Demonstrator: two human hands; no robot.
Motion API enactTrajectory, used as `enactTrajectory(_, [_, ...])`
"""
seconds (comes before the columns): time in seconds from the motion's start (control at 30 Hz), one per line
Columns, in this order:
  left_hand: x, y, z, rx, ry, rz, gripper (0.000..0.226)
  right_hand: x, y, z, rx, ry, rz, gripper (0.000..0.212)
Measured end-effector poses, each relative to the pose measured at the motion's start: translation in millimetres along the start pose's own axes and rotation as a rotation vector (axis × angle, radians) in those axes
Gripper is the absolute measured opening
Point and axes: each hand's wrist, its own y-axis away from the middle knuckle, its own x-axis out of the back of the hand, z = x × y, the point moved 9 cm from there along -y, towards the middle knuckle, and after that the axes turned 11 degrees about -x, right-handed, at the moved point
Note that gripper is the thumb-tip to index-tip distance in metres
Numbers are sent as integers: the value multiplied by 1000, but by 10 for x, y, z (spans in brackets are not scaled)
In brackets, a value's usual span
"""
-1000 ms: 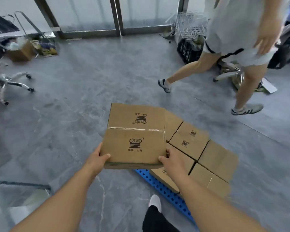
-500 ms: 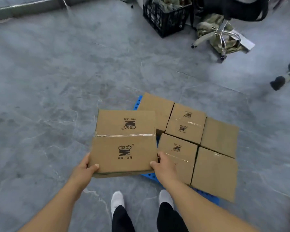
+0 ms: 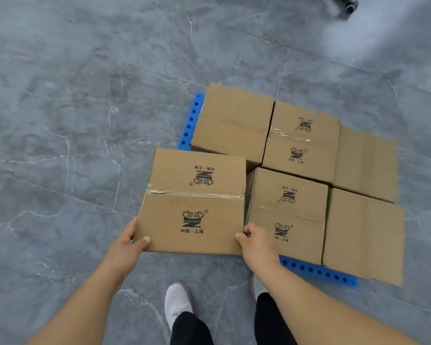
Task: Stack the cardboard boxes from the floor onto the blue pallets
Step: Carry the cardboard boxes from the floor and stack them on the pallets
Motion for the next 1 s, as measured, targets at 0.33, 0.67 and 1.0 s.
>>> enactTrajectory(0.33, [-338,-795,-439,-49,-11,-55,57,-387,-799,263,-80,4,75,22])
enactTrajectory(0.67, [-499,-1214,-576,-126,-18,-102,57,-491,-1021,362,-68,60,169,20])
enactTrajectory(1.0, [-533,-1353,-640,-189,-61,-111,57,-497,-1104,350,-43,71,254,14])
